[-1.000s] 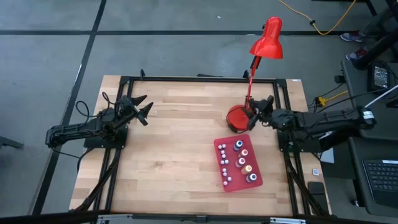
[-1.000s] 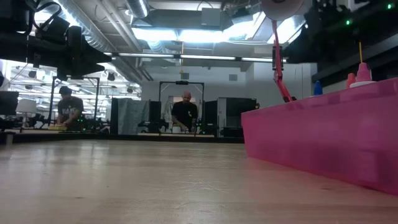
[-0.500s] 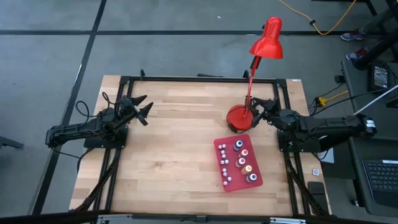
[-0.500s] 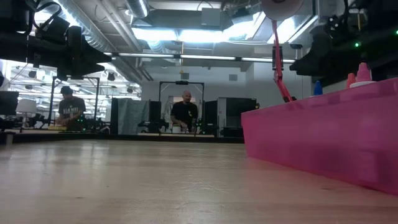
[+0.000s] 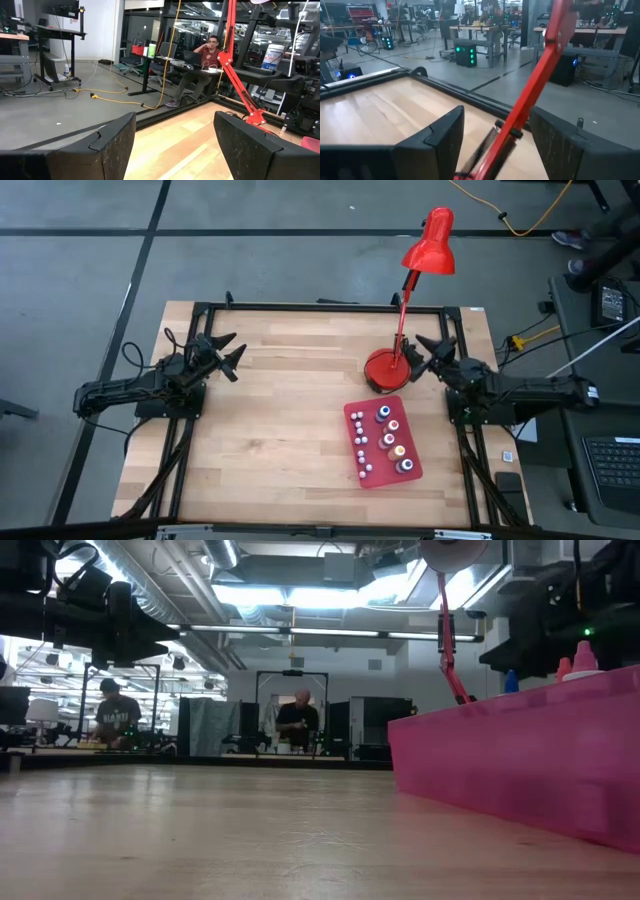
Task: Pick & Place food coloring
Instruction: Return to Home Position
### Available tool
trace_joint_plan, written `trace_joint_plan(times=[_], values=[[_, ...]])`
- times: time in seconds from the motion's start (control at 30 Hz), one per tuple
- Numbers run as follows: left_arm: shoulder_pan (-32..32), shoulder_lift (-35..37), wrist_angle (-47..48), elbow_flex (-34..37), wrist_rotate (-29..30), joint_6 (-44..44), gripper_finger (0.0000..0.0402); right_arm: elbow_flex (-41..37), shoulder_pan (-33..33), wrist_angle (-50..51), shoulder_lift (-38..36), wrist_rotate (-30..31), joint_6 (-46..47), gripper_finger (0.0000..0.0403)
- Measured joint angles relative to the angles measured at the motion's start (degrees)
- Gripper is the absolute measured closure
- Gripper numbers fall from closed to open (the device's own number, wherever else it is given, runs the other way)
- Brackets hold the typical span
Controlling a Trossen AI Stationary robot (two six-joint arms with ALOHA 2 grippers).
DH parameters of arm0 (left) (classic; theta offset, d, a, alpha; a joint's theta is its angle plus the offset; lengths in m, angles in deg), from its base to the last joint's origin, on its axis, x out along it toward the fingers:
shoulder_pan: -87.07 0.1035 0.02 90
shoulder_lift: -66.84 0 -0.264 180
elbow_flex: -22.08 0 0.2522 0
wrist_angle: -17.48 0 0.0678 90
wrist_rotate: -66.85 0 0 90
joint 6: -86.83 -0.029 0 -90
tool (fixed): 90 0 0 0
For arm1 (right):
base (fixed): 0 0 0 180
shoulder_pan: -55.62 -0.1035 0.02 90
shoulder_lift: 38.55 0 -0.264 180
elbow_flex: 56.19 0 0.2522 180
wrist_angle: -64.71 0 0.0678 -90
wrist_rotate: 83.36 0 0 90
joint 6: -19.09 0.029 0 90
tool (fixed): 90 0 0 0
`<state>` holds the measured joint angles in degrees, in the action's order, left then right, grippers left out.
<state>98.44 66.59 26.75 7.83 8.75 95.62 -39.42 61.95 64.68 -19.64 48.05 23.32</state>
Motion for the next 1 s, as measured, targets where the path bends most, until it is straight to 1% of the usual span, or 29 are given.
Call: trace_joint_plan(times=[0.17,0.37,0.5,0.77,1.0], values=[[-0.02,0.01,0.01,0.00,0.00,0.00,0.0137,-2.65,0.00,0.24,-2.61,-0.06,0.12,0.0178],[-0.02,0.00,0.00,0.02,0.00,0.00,0.0137,-2.65,0.00,2.11,-4.81,0.17,-1.12,0.0178],[-0.01,0.00,0.00,0.01,0.00,0.00,0.0137,-2.65,0.04,4.57,-7.95,2.52,-3.05,0.0178],[-0.02,0.01,0.00,0.01,0.02,0.00,0.0137,-2.65,0.04,9.59,-13.22,2.51,-3.17,0.0178],[0.00,0.00,0.00,0.02,0.00,0.00,0.0137,-2.65,0.02,9.42,-17.97,2.52,-3.04,0.0178]])
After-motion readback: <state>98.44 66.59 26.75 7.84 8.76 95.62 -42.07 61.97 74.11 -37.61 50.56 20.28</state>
